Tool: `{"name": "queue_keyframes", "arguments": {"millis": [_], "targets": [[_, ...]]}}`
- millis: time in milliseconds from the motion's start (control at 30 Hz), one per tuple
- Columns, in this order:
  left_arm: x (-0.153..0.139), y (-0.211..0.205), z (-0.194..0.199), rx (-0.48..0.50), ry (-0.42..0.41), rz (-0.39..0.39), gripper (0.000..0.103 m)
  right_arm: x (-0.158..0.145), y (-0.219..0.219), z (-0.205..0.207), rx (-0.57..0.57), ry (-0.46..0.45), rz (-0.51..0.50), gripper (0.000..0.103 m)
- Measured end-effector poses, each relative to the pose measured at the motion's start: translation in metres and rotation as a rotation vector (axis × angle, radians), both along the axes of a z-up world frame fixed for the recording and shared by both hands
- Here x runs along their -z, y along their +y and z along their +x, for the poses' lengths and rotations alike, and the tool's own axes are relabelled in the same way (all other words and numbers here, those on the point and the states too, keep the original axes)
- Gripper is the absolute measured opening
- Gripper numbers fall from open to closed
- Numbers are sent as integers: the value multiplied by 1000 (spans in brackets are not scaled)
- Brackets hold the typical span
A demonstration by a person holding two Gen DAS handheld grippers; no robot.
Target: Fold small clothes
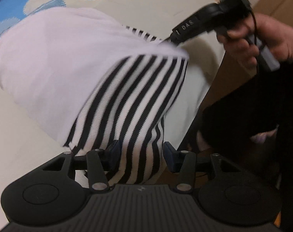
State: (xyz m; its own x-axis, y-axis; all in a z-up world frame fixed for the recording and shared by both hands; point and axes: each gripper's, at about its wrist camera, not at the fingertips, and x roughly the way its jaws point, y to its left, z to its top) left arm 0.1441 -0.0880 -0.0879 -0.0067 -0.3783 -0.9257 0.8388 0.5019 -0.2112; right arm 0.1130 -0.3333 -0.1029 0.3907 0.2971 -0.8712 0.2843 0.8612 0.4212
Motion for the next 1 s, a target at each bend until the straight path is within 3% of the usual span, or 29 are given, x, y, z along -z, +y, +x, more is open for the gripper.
{"name": "queue_keyframes", "arguments": {"millis": [67, 200, 267, 367, 433, 500, 567, 600, 667, 733, 800, 900, 933, 967, 1000], "targets": [[0, 6, 4, -22, 6, -2, 53, -8, 6, 4, -12, -9, -132, 10], [-12, 20, 18, -79, 52, -81, 53, -61, 2, -6, 12, -292, -20, 12], [-28, 36, 35, -173, 46, -190, 54, -77, 14, -11, -95, -386, 20, 17], [-45, 60, 65, -368, -14, -311, 53, -65, 46, -10, -340, -320, 26, 20], [-45, 68, 79, -474, -54, -328, 50, -39, 69, -10, -473, -200, -100, 19], [-31, 64, 89, -515, -63, -265, 42, -15, 80, -12, -546, -110, -244, 18], [4, 51, 98, -516, -56, -52, 41, -14, 80, -10, -542, -113, -235, 18], [13, 48, 100, -518, -65, -7, 41, -14, 76, -10, -523, -104, -214, 18], [13, 51, 106, -550, -53, -60, 45, -14, 70, -11, -508, -98, -185, 18], [12, 63, 115, -631, -10, -105, 56, -12, 67, -10, -519, -98, -203, 18], [13, 77, 122, -696, 11, -167, 61, -13, 66, -13, -524, -101, -204, 18], [13, 89, 135, -791, 93, -241, 72, -30, 57, -19, -449, -149, -154, 25], [14, 96, 141, -834, 122, -287, 78, -38, 51, -17, -403, -187, -134, 34], [14, 102, 144, -875, 127, -318, 83, -43, 45, -15, -349, -224, -122, 52], [12, 110, 147, -921, 127, -332, 89, -44, 38, -14, -299, -248, -125, 62]]}}
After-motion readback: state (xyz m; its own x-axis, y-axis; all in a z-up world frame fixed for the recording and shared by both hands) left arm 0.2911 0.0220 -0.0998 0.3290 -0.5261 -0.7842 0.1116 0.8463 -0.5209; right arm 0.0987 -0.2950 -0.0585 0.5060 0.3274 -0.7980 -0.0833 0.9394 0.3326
